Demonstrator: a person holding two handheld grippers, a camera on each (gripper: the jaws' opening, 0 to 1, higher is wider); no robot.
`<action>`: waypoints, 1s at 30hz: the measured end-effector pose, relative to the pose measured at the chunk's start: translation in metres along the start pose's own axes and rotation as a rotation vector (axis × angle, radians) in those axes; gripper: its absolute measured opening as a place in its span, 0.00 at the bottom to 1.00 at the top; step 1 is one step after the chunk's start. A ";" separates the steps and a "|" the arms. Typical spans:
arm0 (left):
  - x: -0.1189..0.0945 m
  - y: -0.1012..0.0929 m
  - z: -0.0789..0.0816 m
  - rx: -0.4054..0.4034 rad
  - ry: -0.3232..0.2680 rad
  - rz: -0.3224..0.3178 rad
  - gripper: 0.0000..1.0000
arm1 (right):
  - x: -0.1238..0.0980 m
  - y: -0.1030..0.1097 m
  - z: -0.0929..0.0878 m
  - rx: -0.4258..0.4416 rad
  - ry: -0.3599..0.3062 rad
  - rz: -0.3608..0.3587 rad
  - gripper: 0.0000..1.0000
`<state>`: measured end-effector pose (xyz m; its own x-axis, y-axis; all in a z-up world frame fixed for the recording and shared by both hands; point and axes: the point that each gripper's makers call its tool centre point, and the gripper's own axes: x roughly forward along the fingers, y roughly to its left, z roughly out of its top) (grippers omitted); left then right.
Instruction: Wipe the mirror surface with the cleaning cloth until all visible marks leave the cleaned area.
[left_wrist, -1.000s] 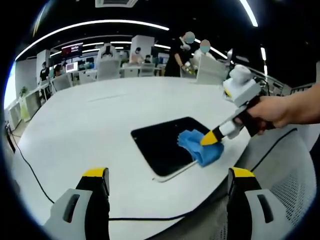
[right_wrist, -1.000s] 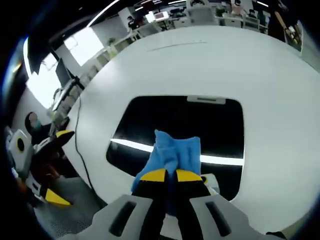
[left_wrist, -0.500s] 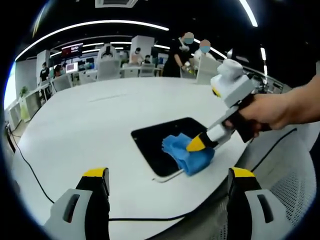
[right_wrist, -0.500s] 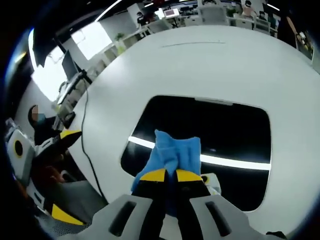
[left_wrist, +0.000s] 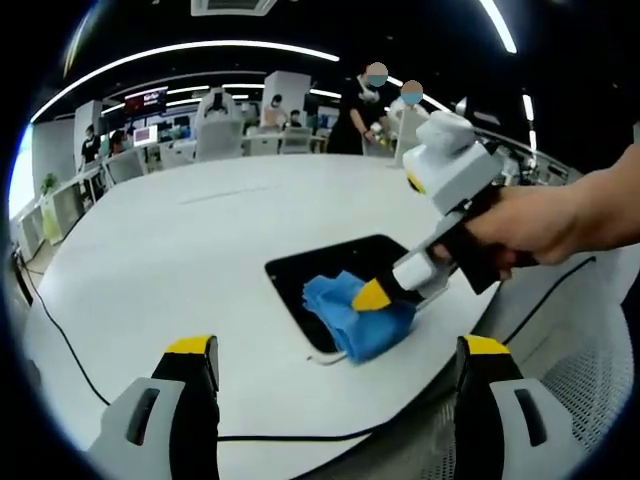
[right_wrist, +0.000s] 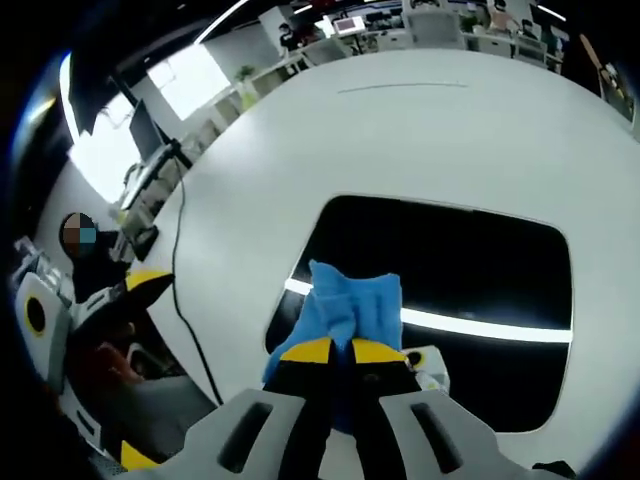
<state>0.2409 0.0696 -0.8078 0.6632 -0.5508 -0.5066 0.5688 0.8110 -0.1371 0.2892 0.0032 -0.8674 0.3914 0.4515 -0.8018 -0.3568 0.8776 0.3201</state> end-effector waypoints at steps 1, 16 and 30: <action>0.000 0.000 0.000 0.000 0.000 0.000 0.99 | 0.001 0.002 0.001 -0.001 0.000 0.001 0.00; 0.000 -0.001 0.001 0.004 -0.003 -0.007 0.99 | 0.017 0.027 0.011 -0.042 0.019 0.035 0.00; 0.000 -0.001 0.003 0.004 -0.013 -0.006 0.99 | 0.018 0.031 0.011 -0.044 0.023 0.050 0.00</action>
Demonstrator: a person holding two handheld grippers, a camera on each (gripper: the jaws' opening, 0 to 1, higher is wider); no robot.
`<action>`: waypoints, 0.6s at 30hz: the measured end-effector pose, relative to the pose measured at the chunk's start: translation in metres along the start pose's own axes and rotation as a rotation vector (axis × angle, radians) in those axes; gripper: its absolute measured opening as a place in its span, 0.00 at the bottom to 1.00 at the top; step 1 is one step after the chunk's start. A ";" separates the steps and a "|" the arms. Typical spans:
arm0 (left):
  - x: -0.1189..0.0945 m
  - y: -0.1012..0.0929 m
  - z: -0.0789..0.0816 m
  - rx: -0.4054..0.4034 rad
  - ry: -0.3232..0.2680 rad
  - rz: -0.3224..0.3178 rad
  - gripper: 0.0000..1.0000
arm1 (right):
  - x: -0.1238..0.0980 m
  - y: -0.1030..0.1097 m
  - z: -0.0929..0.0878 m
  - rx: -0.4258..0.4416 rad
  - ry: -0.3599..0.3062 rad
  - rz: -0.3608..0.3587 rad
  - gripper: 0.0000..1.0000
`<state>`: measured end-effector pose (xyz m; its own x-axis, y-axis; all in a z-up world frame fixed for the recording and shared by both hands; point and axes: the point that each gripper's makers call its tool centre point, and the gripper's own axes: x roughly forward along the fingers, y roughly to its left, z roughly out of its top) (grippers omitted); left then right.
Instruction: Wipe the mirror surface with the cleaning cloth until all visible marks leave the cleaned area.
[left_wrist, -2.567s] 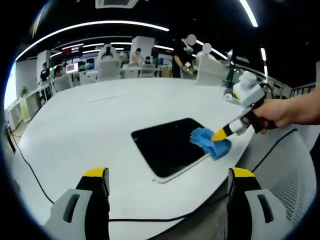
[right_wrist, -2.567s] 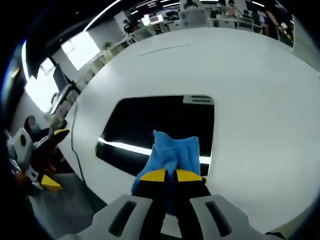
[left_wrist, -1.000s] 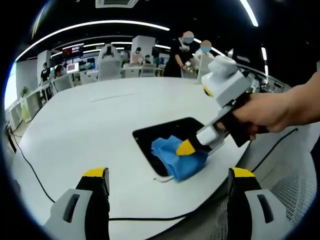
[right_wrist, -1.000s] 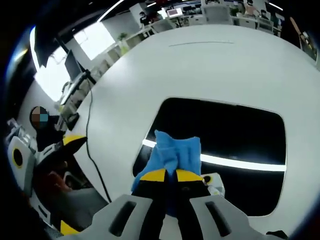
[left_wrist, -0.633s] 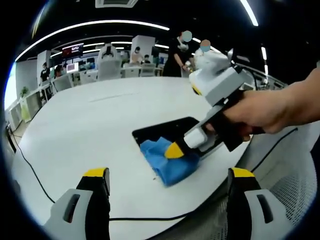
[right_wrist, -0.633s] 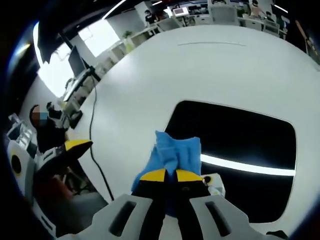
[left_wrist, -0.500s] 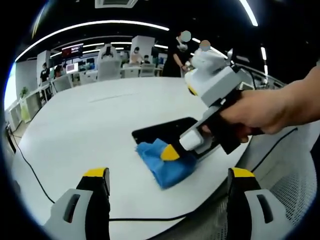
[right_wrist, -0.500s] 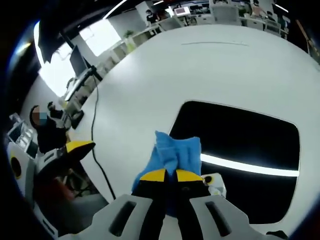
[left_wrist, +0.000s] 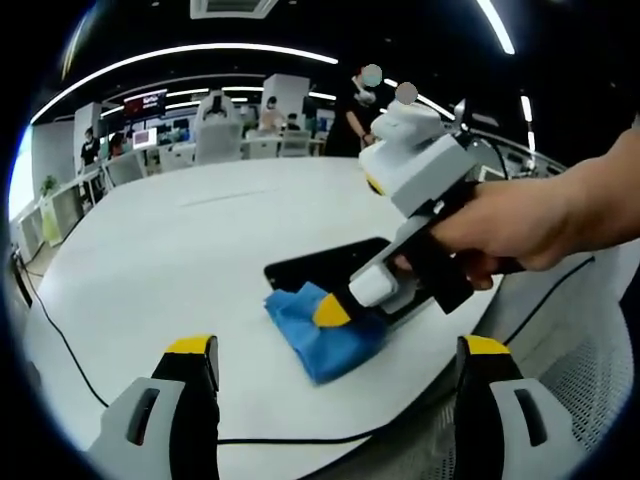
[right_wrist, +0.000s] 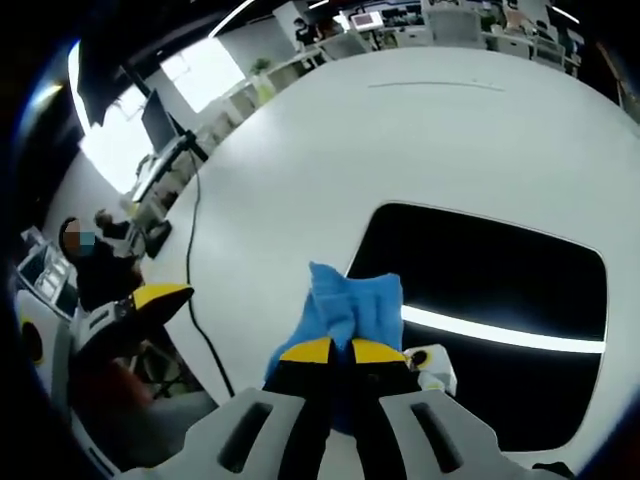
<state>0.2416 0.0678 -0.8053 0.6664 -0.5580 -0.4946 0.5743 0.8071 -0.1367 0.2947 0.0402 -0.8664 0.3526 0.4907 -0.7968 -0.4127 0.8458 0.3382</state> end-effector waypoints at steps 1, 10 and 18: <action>0.000 0.000 0.000 -0.001 -0.001 0.001 0.99 | 0.000 0.000 0.000 -0.003 0.001 0.000 0.01; -0.001 0.001 0.000 -0.003 -0.007 0.004 0.99 | 0.000 0.000 0.000 -0.017 0.015 0.011 0.01; 0.000 0.000 0.000 -0.004 -0.008 0.000 0.99 | 0.003 -0.002 0.007 -0.056 0.041 0.015 0.00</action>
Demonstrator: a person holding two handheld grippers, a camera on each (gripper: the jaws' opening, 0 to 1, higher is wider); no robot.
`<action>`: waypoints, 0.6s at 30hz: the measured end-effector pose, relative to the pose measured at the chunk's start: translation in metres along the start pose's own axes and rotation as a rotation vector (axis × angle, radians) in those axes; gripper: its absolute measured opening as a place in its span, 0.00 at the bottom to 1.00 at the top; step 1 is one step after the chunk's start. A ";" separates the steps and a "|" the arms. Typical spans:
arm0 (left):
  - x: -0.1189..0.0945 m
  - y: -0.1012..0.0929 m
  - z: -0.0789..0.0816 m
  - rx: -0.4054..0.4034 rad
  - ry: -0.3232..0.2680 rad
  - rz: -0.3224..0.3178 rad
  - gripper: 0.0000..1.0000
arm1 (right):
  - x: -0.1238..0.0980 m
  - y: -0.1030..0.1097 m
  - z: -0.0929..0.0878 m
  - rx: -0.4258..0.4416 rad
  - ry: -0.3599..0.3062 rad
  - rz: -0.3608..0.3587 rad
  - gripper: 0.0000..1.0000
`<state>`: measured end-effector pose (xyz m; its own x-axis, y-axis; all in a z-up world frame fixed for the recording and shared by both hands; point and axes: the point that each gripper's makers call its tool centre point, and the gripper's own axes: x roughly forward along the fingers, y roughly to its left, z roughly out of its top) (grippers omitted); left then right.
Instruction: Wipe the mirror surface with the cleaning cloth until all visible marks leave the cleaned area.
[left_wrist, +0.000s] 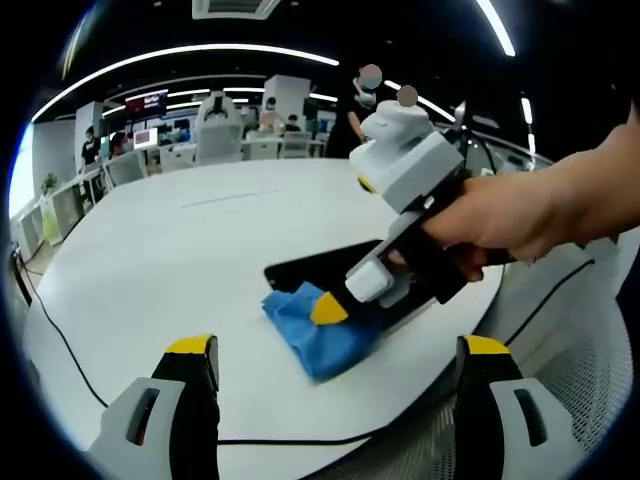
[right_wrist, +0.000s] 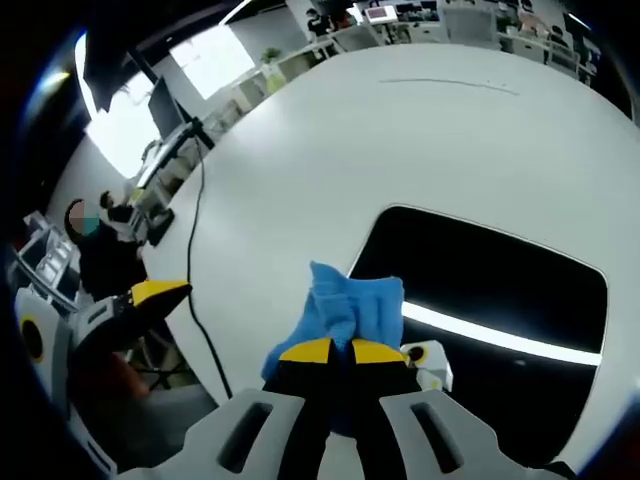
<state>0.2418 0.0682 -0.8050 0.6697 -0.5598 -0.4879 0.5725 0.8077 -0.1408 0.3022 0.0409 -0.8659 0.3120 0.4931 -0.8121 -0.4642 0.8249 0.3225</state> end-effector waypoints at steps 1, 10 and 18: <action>0.000 0.000 0.000 0.000 0.000 0.000 0.99 | 0.001 -0.001 0.001 -0.001 0.000 -0.001 0.00; 0.000 -0.001 0.000 0.004 -0.001 -0.008 0.98 | 0.007 -0.012 0.018 -0.008 0.002 -0.003 0.00; 0.001 -0.001 0.000 0.001 0.000 -0.010 0.98 | 0.014 -0.020 0.033 -0.026 0.006 -0.010 0.00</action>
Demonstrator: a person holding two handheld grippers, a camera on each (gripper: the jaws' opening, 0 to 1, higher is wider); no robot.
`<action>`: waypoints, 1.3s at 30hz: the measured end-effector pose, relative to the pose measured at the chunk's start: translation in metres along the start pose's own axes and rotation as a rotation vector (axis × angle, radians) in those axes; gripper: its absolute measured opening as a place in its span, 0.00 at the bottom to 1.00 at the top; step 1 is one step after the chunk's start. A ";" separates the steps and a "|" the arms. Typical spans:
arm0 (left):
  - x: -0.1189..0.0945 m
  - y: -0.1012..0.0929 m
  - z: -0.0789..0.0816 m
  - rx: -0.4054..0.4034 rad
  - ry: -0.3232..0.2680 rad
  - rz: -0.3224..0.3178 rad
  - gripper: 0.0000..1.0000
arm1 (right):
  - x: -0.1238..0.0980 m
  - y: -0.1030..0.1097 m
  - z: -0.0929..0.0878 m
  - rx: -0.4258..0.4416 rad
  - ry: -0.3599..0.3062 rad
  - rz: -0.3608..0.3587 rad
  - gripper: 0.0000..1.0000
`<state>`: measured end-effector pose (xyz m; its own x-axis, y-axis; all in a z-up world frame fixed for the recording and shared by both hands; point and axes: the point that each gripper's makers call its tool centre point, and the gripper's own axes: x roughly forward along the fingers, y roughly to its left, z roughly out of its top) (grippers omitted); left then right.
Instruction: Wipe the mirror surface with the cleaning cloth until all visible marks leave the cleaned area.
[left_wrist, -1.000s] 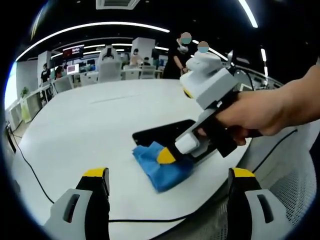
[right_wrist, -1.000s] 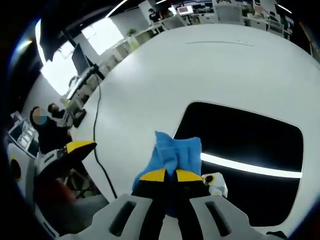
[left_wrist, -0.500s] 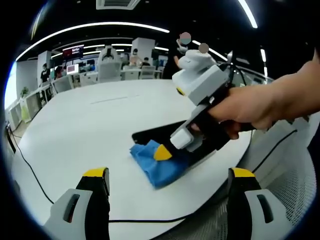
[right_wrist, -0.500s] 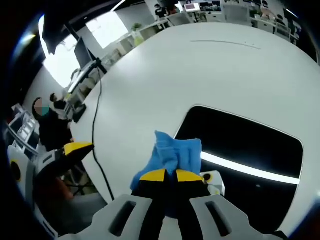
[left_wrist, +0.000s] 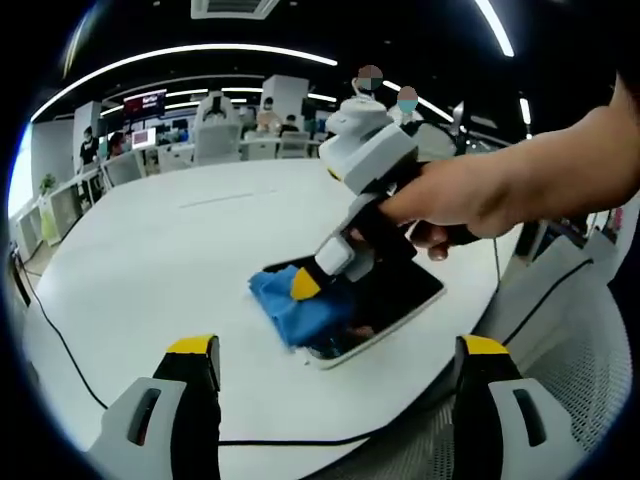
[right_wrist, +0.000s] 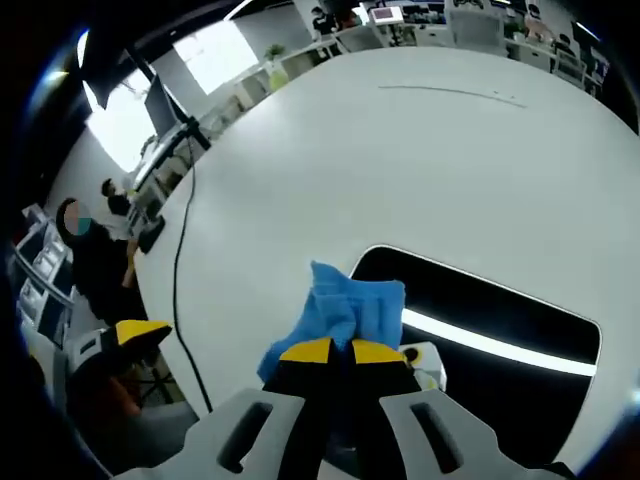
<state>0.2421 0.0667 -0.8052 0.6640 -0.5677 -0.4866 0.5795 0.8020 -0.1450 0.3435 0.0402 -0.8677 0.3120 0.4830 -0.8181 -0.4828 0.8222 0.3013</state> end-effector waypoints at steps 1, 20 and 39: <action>0.000 0.000 0.000 0.000 0.001 0.000 0.97 | 0.001 -0.002 0.002 -0.002 0.002 -0.001 0.00; 0.000 0.001 0.000 -0.008 0.004 0.003 0.97 | 0.010 -0.016 0.030 -0.028 0.002 -0.014 0.00; 0.000 0.004 -0.001 -0.012 0.001 0.017 0.97 | 0.015 -0.029 0.039 -0.061 0.007 -0.010 0.00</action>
<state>0.2440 0.0702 -0.8061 0.6729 -0.5541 -0.4901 0.5627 0.8134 -0.1471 0.3940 0.0347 -0.8697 0.3114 0.4725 -0.8244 -0.5287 0.8071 0.2629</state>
